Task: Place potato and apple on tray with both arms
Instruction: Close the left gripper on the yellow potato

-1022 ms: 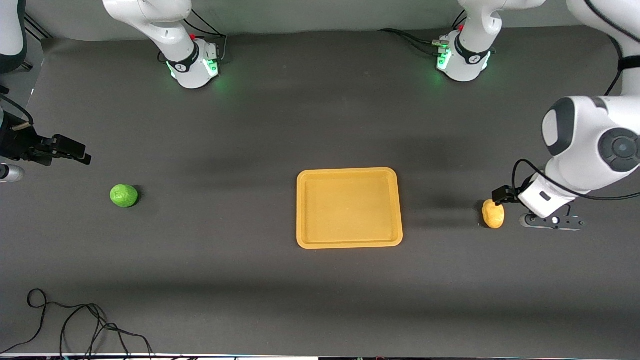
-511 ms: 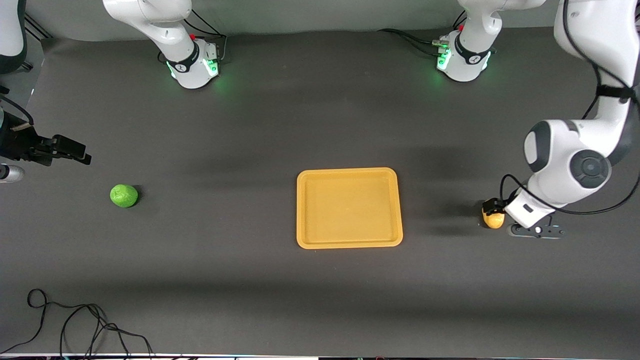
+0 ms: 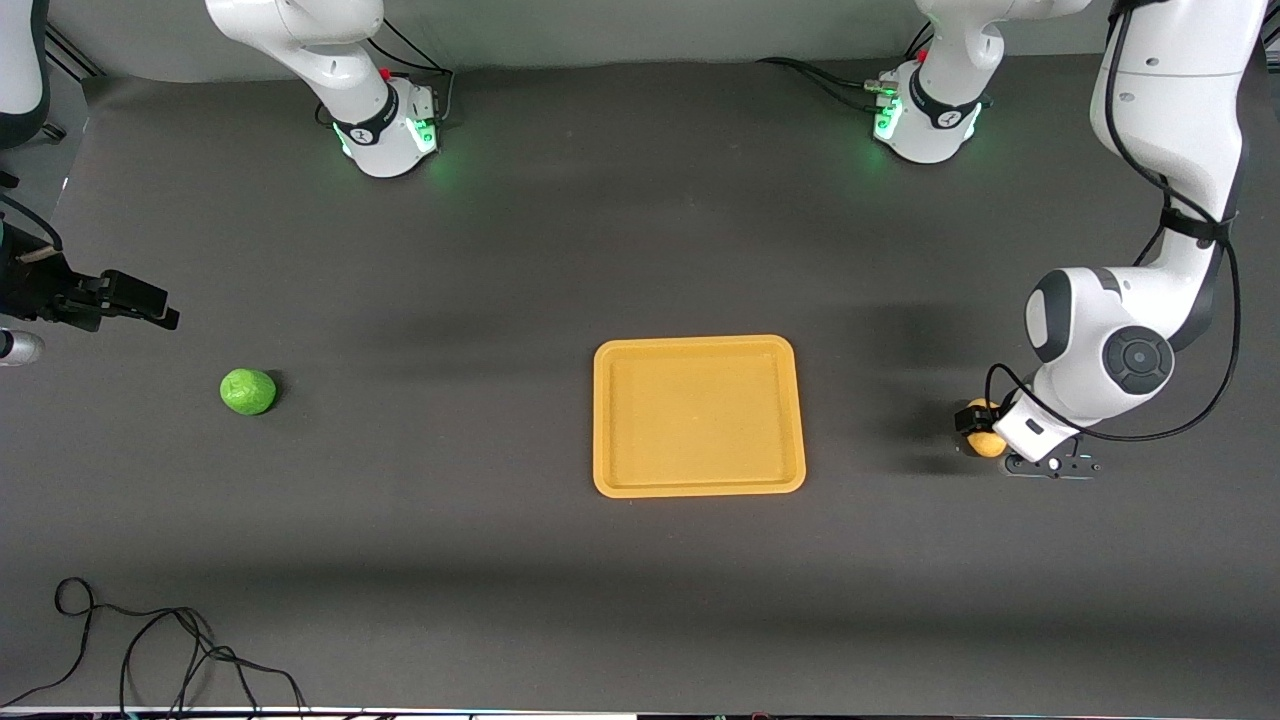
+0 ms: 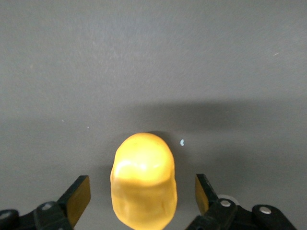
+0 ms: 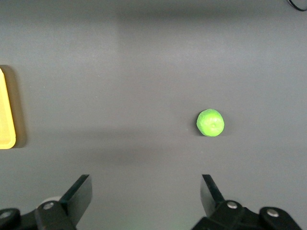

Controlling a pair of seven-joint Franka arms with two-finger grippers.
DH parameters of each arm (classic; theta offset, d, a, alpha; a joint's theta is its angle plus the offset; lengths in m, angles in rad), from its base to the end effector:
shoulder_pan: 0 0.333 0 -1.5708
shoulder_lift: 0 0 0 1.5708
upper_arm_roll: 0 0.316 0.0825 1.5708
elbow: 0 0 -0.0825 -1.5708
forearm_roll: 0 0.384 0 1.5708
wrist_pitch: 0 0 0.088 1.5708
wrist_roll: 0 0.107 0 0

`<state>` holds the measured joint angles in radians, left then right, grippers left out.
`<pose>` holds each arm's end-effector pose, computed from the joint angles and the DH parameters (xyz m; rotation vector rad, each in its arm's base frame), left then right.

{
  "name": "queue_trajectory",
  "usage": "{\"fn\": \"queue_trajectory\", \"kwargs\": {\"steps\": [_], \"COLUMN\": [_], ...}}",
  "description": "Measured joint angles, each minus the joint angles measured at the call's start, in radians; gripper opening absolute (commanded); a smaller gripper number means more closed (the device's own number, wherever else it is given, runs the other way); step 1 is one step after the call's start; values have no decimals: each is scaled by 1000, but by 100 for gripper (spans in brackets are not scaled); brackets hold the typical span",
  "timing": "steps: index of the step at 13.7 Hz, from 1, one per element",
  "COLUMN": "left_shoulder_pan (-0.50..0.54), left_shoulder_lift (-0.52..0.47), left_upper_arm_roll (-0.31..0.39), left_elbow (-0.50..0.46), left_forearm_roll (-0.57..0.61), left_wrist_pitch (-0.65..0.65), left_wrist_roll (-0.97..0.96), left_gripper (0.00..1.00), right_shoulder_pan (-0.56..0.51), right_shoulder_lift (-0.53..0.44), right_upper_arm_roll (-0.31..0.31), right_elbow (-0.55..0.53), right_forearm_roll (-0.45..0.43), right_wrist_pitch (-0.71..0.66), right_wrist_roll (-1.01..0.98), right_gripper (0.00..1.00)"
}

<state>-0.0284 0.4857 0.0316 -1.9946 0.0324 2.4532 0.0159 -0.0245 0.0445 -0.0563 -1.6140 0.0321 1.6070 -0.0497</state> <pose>0.6065 0.0015 0.2123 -3.1058 0.0644 0.0425 0.5671 -0.0419 0.5823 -3.1074 0.0514 0.0768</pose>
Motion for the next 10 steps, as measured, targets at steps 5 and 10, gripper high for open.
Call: {"fn": "queue_trajectory", "kwargs": {"steps": [5,10], "left_shoulder_pan": [2,4], "left_shoulder_lift": [23,20], "left_upper_arm_roll": [0,0], "left_elbow": [1,2], "left_forearm_roll": [0,0], "left_wrist_pitch": [8,7], "left_wrist_roll": [-11,-17], "left_gripper": [58,49], "right_shoulder_pan": [0,0], "right_shoulder_lift": [0,0], "right_upper_arm_roll": [0,-3], "right_elbow": [-6,-9], "right_forearm_roll": [0,0], "right_wrist_pitch": [0,1], "right_wrist_roll": [0,0], "right_gripper": [100,100]}}
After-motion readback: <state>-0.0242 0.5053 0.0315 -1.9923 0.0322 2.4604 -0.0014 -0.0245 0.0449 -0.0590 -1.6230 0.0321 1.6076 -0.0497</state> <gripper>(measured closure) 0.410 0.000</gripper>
